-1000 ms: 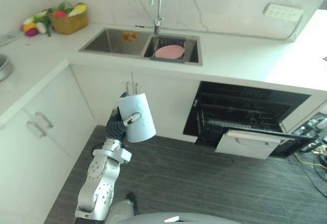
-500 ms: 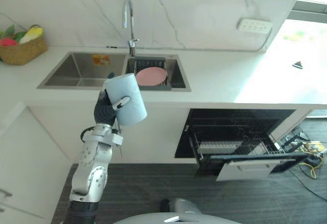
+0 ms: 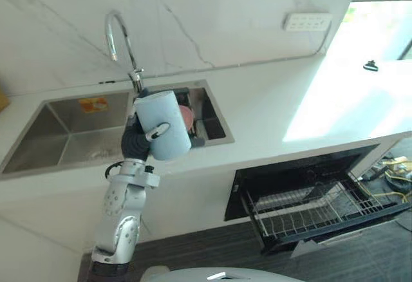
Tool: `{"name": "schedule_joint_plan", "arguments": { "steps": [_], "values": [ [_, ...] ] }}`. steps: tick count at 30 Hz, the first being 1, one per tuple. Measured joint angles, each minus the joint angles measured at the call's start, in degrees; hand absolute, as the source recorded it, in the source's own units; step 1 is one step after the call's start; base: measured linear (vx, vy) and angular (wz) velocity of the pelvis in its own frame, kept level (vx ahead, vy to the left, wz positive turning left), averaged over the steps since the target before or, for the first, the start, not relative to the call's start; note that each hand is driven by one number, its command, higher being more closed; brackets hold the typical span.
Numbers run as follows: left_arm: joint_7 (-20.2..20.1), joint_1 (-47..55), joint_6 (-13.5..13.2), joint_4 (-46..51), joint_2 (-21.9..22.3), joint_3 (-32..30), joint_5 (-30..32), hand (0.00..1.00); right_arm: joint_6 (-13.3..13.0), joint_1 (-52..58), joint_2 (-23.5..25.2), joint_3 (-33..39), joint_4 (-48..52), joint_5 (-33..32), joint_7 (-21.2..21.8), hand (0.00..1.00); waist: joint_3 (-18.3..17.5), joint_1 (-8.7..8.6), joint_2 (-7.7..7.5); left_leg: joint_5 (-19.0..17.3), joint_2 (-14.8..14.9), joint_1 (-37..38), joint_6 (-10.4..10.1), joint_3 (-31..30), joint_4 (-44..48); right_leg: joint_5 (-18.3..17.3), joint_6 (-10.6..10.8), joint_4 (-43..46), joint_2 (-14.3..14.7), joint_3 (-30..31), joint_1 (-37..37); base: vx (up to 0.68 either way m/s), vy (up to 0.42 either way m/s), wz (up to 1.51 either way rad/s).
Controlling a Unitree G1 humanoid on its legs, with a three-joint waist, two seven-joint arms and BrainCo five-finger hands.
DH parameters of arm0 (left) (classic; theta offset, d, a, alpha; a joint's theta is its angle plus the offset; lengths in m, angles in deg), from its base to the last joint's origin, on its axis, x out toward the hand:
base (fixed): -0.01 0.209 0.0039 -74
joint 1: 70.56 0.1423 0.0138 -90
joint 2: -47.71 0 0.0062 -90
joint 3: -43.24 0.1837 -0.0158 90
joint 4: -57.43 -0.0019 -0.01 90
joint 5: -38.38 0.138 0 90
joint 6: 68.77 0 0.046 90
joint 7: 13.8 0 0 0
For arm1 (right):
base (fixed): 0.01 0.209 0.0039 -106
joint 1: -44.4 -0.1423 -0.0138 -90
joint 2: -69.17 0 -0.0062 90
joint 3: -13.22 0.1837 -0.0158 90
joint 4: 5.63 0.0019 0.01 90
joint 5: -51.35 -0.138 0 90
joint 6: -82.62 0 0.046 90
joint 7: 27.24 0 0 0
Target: Walk over to the sink, pick up the cup, carry it to the dishwasher, place the cup inside the dishwasher, then close the dishwasher door
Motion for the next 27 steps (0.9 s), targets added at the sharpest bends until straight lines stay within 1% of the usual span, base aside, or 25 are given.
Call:
{"name": "schedule_joint_plan", "arguments": {
  "steps": [1,2,3,4,5,7,9,10,11,12,13,14,15,16,17,18,19,20,21,22,23,24,25,26,27],
  "values": [
    [-0.5,0.0,-0.1,0.1,-0.2,0.4,0.0,1.0,-0.4,0.5,1.4,1.2,0.0,-1.2,-0.1,0.0,-0.7,0.05,-1.82,0.7,-1.7,1.5,0.4,1.3,-3.0,-0.6,1.0,0.2,-1.9,0.9,-0.3,0.21,0.276,-0.22],
    [-0.5,0.0,-0.2,0.2,-0.4,0.4,0.0,1.0,-0.6,0.9,2.2,2.3,-0.1,-1.9,-0.3,0.0,-0.9,0.39,-2.32,0.8,-2.5,2.3,0.6,2.4,-4.5,-0.8,1.3,0.0,-2.7,1.5,-0.5,0.17,0.273,-0.37],
    [-0.5,0.0,-0.3,0.1,-1.4,0.4,0.0,1.0,-1.0,0.9,3.8,4.1,-0.1,-2.3,-0.4,0.0,-1.6,0.2,-3.88,1.0,-3.3,3.1,0.7,3.6,-5.7,-0.4,2.0,-1.3,-3.5,2.7,-0.1,0.12,0.194,-0.37],
    [-0.5,-0.1,-0.4,0.0,-1.9,0.4,0.1,1.0,-1.2,1.0,4.3,4.7,-0.1,-2.1,-0.5,0.0,-1.9,-0.13,-4.33,0.9,-3.5,3.2,0.8,4.1,-5.8,-0.1,2.4,-2.0,-3.7,2.9,0.1,0.1,0.167,-0.29],
    [-0.5,-0.2,-0.5,-0.3,-2.3,0.6,0.1,1.0,-1.4,1.0,4.7,5.5,-0.1,-1.7,-0.5,0.0,-2.0,-0.46,-4.52,0.9,-3.5,3.4,0.8,4.6,-6.0,0.4,2.5,-2.6,-3.8,3.1,0.3,0.03,0.085,-0.28],
    [-0.5,-0.9,-1.6,-1.7,-3.6,1.6,0.1,1.0,-3.1,0.9,5.2,8.4,-0.2,1.8,-0.9,0.0,-1.9,-0.87,-4.36,0.9,-3.6,4.6,0.9,6.1,-7.2,1.8,2.8,-4.7,-3.7,4.2,1.0,0.0,0.067,-0.39],
    [-0.8,-1.7,-1.6,-2.1,-3.5,1.9,0.1,1.0,-5.2,0.9,5.1,10.4,-0.1,0.3,-2.3,0.0,-1.8,-1.57,-4.06,0.7,-3.5,5.0,1.2,6.8,-7.5,2.5,2.8,-5.9,-3.6,4.8,1.0,-0.06,0.033,-0.29],
    [-1.2,-2.5,-1.8,-2.2,-3.6,2.3,0.0,1.0,-7.0,0.9,4.6,11.0,0.2,-2.2,-2.9,0.0,-1.8,-1.94,-4.02,0.6,-3.3,5.2,1.4,7.9,-7.6,3.0,2.8,-6.7,-3.3,5.9,0.8,-0.1,0.009,-0.44],
    [-1.7,-2.9,-2.4,-2.2,-3.5,2.4,0.0,1.0,-9.1,0.9,4.0,11.0,2.2,-4.2,-3.9,0.0,-2.0,-2.09,-3.4,0.3,-2.9,5.4,1.3,9.3,-7.7,3.8,2.8,-7.5,-2.8,7.4,0.5,-0.08,0.006,-0.59],
    [-1.7,-3.1,-2.7,-2.2,-3.5,2.4,0.0,1.0,-10.3,0.9,3.7,10.7,4.4,-4.9,-4.5,0.0,-1.9,-2.13,-3.24,0.0,-2.7,5.5,1.4,10.1,-7.7,4.2,2.8,-8.0,-2.6,8.1,0.1,-0.08,0.019,-0.78],
    [-1.6,-3.5,-3.1,-2.2,-3.6,2.4,0.1,1.0,-12.6,1.0,3.2,9.8,10.3,-6.0,-5.5,0.0,-1.8,-2.48,-2.39,-0.3,-2.4,5.7,1.3,11.8,-7.9,5.5,2.9,-9.5,-2.2,9.9,-0.1,-0.06,0.028,-0.87],
    [-1.5,-4.3,-3.2,-2.2,-3.5,2.4,0.1,1.0,-14.1,1.0,2.4,9.4,16.7,-6.0,-6.6,0.0,-1.7,-2.98,-1.5,-0.6,-2.3,6.2,1.3,13.1,-8.0,6.6,3.0,-10.8,-1.8,11.4,-0.2,-0.06,0.026,-0.86],
    [-1.4,-4.9,-3.2,-2.2,-3.4,2.4,0.1,1.0,-14.8,1.0,2.0,8.9,20.1,-6.0,-7.1,0.0,-1.8,-3.19,-1.22,-0.9,-2.2,6.2,1.3,13.7,-7.9,7.1,3.2,-11.2,-1.6,12.3,-0.4,-0.05,0.02,-0.86],
    [-1.3,-6.6,-3.6,-2.2,-3.4,2.4,0.1,1.0,-15.3,0.8,1.2,7.8,27.5,-6.0,-8.1,0.0,-1.8,-3.53,-1.0,-1.2,-1.8,6.2,1.4,15.5,-7.2,8.1,3.2,-11.9,-1.2,14.0,-0.9,-0.05,0.014,-0.85],
    [-0.6,-8.2,-4.3,-2.2,-3.4,2.3,0.1,1.0,-16.0,0.2,1.2,7.7,34.6,-6.0,-9.2,0.0,-1.7,-3.7,-1.18,-1.4,-1.3,6.7,1.2,17.3,-7.1,9.0,3.2,-12.7,-0.8,15.1,-1.1,-0.05,0.01,-0.86],
    [-0.2,-8.8,-4.7,-2.1,-3.4,2.0,0.1,1.0,-16.2,-0.3,1.2,7.8,37.9,-5.9,-9.3,0.0,-1.7,-3.79,-1.32,-1.5,-1.1,7.1,1.1,18.1,-7.1,9.4,3.1,-13.1,-0.7,15.3,-1.1,-0.05,-0.006,-0.86],
    [0.8,-9.6,-5.6,-2.0,-3.3,1.4,0.1,1.0,-16.6,-1.0,1.2,7.8,45.2,-5.8,-9.7,0.0,-1.6,-4.0,-1.61,-2.1,-0.6,7.5,0.9,19.5,-6.6,9.8,3.1,-13.6,-0.6,15.1,-1.5,-0.05,-0.018,-0.83],
    [1.7,-10.0,-6.4,-2.0,-3.3,1.2,0.0,1.0,-17.6,-1.7,1.2,7.8,52.1,-5.4,-10.0,0.0,-1.6,-4.06,-1.7,-2.7,-0.1,7.8,0.8,20.8,-5.8,10.3,3.2,-13.7,-0.5,15.1,-1.9,-0.03,-0.02,-0.81],
    [2.3,-10.0,-6.8,-2.0,-3.2,1.2,-0.1,1.0,-18.0,-1.8,1.2,7.8,55.4,-5.3,-10.0,0.0,-1.6,-4.08,-1.71,-2.9,0.1,8.0,0.7,21.5,-5.5,10.5,3.1,-13.7,-0.4,15.1,-2.1,-0.01,-0.021,-0.79],
    [3.4,-10.0,-7.1,-2.0,-2.5,0.8,-0.1,1.0,-18.2,-2.5,1.2,7.8,61.7,-4.0,-10.1,0.0,-1.6,-4.0,-1.65,-3.5,0.6,8.6,0.4,22.9,-5.0,10.6,3.0,-13.4,-0.3,14.3,-2.6,0.0,-0.019,-0.69],
    [3.9,-10.0,-7.2,-2.0,-2.0,0.4,-0.1,1.0,-18.4,-3.1,1.2,7.3,64.5,-3.1,-10.0,0.0,-1.5,-3.91,-1.65,-3.7,0.8,9.1,0.3,23.9,-5.0,10.6,3.0,-12.9,-0.7,12.5,-3.1,0.0,-0.01,-0.97],
    [5.3,-10.0,-7.9,-2.0,-1.2,-1.1,-0.1,1.0,-18.4,-4.6,1.3,5.4,69.8,-1.9,-9.5,0.0,-1.4,-3.66,-1.45,-4.1,1.1,10.2,0.5,25.7,-4.5,10.7,2.8,-11.0,-2.0,6.9,-4.3,0.0,-0.011,-1.12],
    [6.7,-9.8,-8.9,-2.1,-0.6,-2.7,-0.2,1.0,-18.4,-6.5,1.3,2.8,74.0,-0.8,-8.4,0.0,-0.7,-3.54,-1.59,-4.8,1.6,11.4,0.7,26.5,-3.4,10.3,2.2,-8.0,-2.9,2.6,-5.6,0.01,-0.025,-1.15],
    [7.3,-9.6,-9.3,-2.2,-0.4,-3.4,-0.4,1.0,-18.4,-7.6,1.3,1.1,76.0,-0.9,-7.8,0.0,-0.4,-3.49,-1.47,-5.3,2.0,11.8,0.6,26.5,-3.0,9.9,1.7,-6.3,-3.2,0.6,-6.4,0.02,-0.057,-1.2],
    [8.4,-9.6,-10.2,-2.8,0.1,-5.2,-0.6,1.0,-18.4,-10.7,1.2,-2.0,78.4,-0.9,-5.6,0.0,1.0,-3.15,-1.48,-6.0,2.2,13.3,0.4,26.8,-2.9,9.1,0.9,-3.1,-4.4,-4.1,-7.8,0.01,-0.067,-1.15]
  ]
}}
